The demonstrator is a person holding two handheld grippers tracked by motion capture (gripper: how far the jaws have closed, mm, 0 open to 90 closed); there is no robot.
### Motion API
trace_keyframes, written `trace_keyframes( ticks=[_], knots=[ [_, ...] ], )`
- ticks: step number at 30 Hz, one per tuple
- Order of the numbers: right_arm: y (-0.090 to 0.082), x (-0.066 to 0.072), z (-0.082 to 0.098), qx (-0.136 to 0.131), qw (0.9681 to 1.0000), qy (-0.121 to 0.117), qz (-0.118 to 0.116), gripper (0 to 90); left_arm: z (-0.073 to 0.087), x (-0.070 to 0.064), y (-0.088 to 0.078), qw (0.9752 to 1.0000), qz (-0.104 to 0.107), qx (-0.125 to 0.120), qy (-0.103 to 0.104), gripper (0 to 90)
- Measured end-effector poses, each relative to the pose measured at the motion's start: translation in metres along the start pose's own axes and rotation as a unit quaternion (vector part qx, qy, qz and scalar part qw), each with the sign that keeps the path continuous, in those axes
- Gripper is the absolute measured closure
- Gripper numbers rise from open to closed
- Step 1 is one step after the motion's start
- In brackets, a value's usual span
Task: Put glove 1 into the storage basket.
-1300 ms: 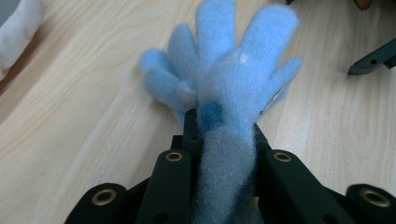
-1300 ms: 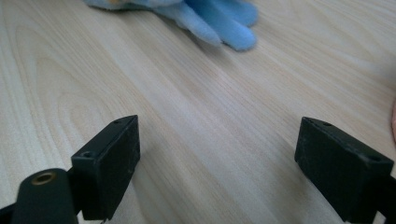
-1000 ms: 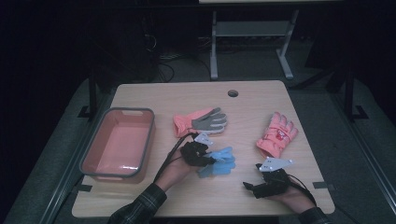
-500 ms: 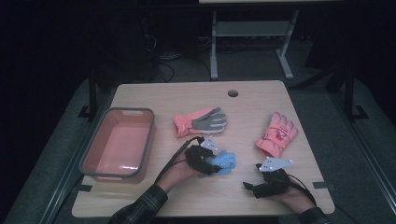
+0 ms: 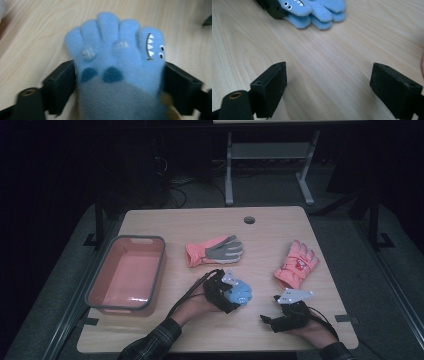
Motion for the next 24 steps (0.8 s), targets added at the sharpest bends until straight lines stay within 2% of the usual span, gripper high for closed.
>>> trace_keyframes(
  ticks=[3,7,8,11,13,15,19,24],
  knots=[
    [0.0,0.0,0.0,0.0,1.0,0.0,0.0,14.0,0.0,0.0,-0.003,1.0,-0.001,-0.004,-0.005,29.6],
    [0.0,0.0,0.0,0.0,1.0,0.0,0.0,14.0,0.0,-0.001,-0.008,1.0,0.003,0.001,0.007,60.5],
    [0.0,0.0,0.0,0.0,1.0,0.0,0.0,14.0,0.0,-0.002,-0.008,0.9999,0.006,0.001,0.009,60.5],
    [0.0,0.0,0.0,0.0,1.0,0.0,0.0,14.0,-0.001,-0.002,-0.008,0.9999,0.013,0.006,0.011,72.5],
    [0.0,0.0,0.0,0.0,1.0,0.0,0.0,14.0,-0.002,-0.002,-0.008,0.9997,0.014,0.013,0.014,73.8],
    [0.0,0.0,0.0,0.0,1.0,0.0,0.0,14.0,-0.003,-0.002,-0.007,0.9998,0.014,0.01,0.009,76.3],
    [0.0,0.0,0.0,0.0,1.0,-0.002,0.0,14.0,-0.002,0.0,-0.009,0.9997,0.02,0.004,-0.012,77.0],
    [0.0,0.0,0.0,0.0,1.0,0.0,0.0,14.0,-0.001,0.005,-0.019,0.9994,0.02,0.005,-0.028,77.0]
  ],
)
Point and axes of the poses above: each handheld gripper's, and its own axes: y roughly forward along the jaws, z roughly out of its underside, x roughly to its left, the point moved 8 cm from there along y, roughly forward along the jaws, and after that the axes turned 2 degrees about -x, right-handed, at the moved point
